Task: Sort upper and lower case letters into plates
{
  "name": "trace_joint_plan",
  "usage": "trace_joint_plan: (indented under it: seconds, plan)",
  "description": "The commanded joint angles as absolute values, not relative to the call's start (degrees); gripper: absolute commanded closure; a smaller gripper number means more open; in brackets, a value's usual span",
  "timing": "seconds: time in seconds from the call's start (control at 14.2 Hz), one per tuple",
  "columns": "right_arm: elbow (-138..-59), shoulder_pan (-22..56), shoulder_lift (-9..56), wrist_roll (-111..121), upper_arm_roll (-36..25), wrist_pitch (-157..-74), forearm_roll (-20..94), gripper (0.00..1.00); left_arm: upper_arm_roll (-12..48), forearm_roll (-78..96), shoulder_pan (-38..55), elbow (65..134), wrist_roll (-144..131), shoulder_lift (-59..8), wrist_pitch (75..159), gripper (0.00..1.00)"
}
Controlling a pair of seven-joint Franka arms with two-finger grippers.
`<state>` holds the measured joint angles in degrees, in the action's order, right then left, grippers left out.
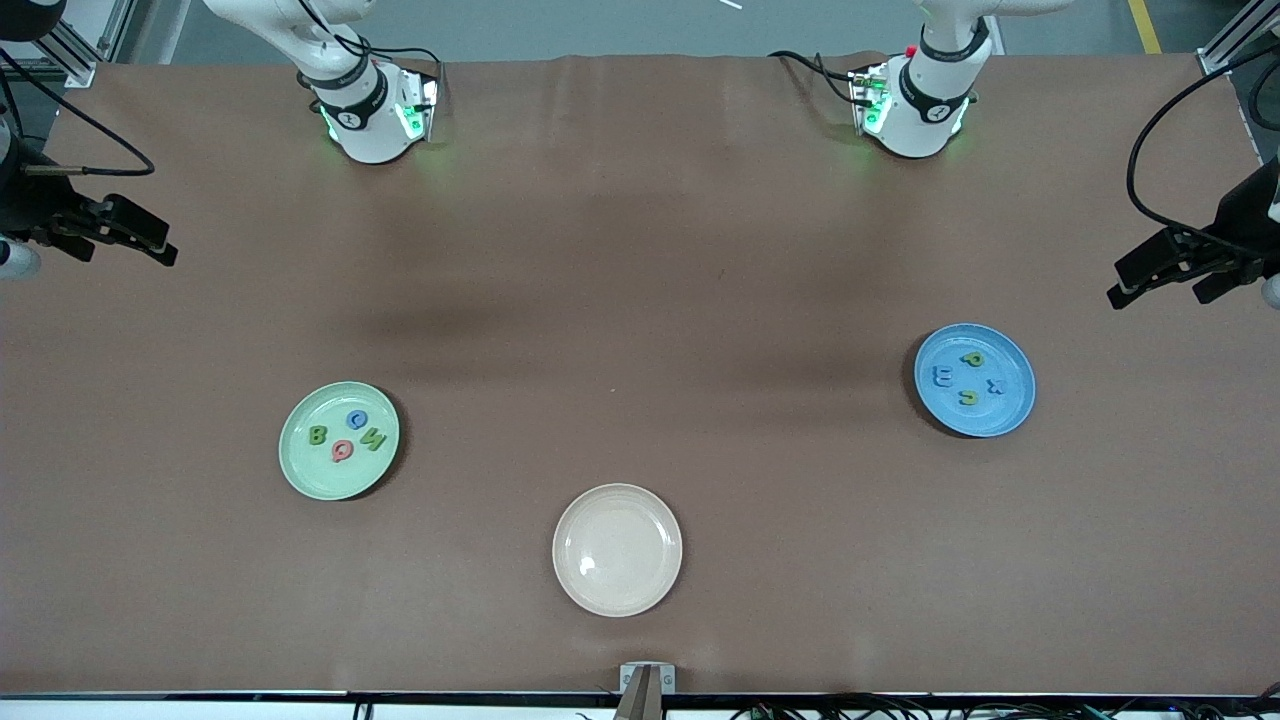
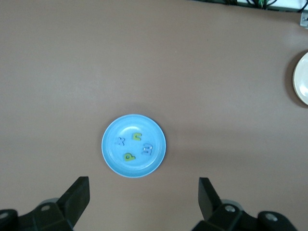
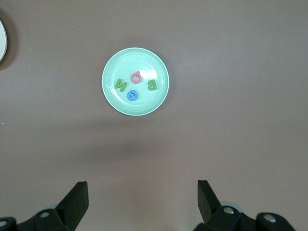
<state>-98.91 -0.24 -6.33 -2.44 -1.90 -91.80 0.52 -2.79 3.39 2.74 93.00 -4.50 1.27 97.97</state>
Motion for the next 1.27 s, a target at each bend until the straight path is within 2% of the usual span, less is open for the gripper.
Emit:
trace_joint_plan:
  seconds: [0.0, 0.63, 0.85, 1.2]
  plan:
    - [-101.3, -1.1, -9.2, -1.8, -1.2, -92.5, 0.5, 0.00, -2.5, 2.6, 2.5, 93.3, -3.3, 3.0, 96.6, 0.01]
    - [-101.3, -1.1, -9.0, 0.7, -1.2, -93.6, -0.2, 0.00, -1.8, 2.0, 2.5, 92.3, -3.6, 2.9, 96.6, 0.00]
    - [-101.3, -1.1, -9.0, 0.7, -1.2, -93.2, -0.2, 0.00, -1.4, 2.5, 2.5, 88.7, -4.0, 2.9, 92.7, 0.00]
    - [-103.1, -0.9, -9.6, -0.1, -1.1, -92.8, 0.1, 0.00, -1.5, 2.7, 2.4, 88.7, -3.8, 2.5, 91.8, 0.00]
